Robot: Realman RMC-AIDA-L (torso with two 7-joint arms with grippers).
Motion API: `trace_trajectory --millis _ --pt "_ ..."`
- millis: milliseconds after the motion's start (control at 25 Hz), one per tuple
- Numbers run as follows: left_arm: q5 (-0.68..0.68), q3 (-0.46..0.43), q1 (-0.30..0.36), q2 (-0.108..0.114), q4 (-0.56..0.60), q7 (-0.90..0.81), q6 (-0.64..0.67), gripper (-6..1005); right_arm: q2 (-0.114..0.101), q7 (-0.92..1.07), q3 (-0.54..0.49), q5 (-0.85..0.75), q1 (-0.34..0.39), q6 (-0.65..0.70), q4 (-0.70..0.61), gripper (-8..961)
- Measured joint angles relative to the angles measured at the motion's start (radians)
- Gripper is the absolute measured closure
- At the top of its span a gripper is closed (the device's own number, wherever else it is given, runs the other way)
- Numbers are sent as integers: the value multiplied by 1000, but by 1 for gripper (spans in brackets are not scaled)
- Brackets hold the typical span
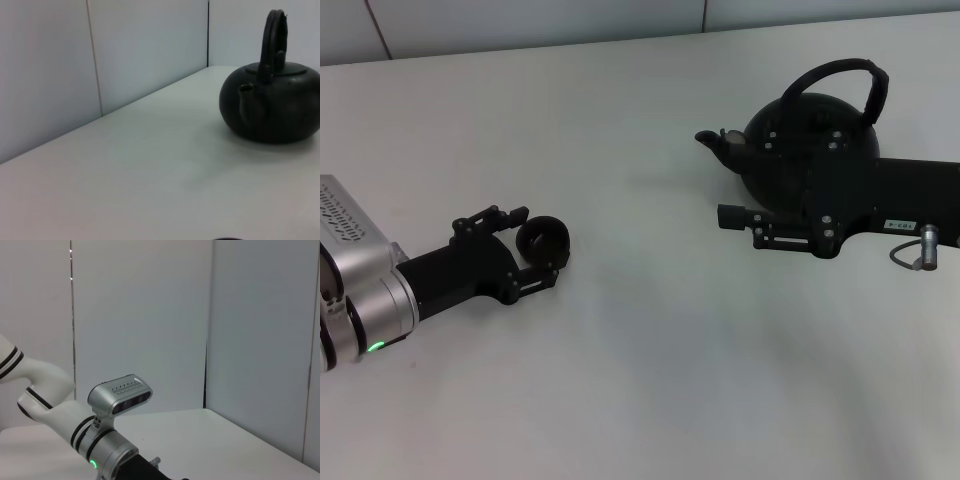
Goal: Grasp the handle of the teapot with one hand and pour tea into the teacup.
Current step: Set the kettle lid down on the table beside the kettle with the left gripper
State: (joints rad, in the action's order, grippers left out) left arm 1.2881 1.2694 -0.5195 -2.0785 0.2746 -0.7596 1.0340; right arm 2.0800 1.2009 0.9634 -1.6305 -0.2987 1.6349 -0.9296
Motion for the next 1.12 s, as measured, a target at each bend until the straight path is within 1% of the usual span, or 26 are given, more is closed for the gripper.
trace_trajectory --millis 240,280,600,800,840,1000,1120 --pt "-1 -5 -3 0 2 0 -3 239 0 0 4 0 0 -9 0 320" --pt "-1 -4 -3 0 2 0 -3 202 0 0 5 0 0 -9 0 320" --pt "-1 -4 -4 0 2 0 -3 202 0 0 4 0 0 -12 0 320" --pt "-1 -2 17 0 48 0 21 202 0 0 8 0 0 -31 0 319" --pt "-2 -8 34 4 80 -7 50 203 0 0 9 -1 0 -33 1 319" --pt "-4 -22 54 8 117 -18 85 203 0 0 9 -1 0 -34 2 318" --pt "-4 -64 90 12 183 -32 164 203 0 0 7 -1 0 -35 3 318"
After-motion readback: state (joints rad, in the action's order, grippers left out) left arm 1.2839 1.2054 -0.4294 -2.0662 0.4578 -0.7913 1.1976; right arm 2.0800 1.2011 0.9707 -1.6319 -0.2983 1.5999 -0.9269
